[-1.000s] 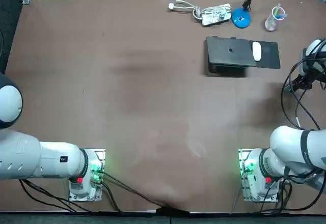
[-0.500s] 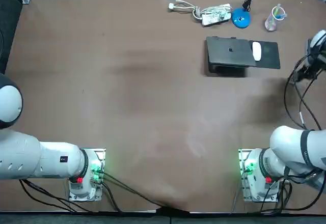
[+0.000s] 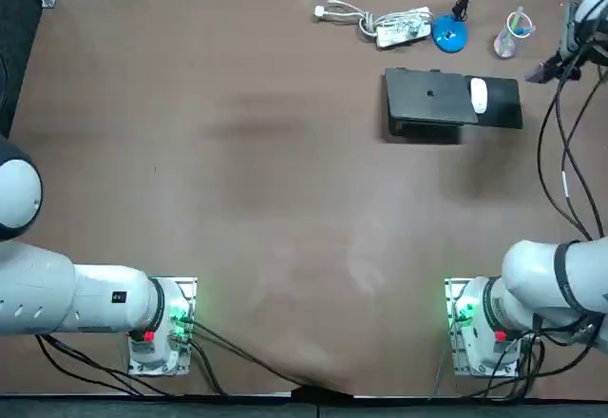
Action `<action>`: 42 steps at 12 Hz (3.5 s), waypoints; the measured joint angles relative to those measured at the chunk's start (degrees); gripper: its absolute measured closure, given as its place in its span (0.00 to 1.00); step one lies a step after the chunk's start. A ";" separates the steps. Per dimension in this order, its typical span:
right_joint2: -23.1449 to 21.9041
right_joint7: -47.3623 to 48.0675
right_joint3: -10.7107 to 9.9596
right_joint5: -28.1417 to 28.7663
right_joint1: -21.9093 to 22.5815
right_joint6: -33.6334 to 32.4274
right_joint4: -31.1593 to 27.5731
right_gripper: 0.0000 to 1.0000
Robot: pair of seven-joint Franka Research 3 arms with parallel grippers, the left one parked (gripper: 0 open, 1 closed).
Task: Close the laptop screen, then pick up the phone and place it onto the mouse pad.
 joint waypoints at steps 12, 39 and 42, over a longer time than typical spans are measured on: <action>12.91 -2.68 0.13 7.01 3.87 5.90 7.05 0.78; 9.25 -1.69 -0.44 7.71 5.06 4.08 5.07 0.00; 5.45 8.17 -0.45 7.85 5.09 -2.34 6.09 0.00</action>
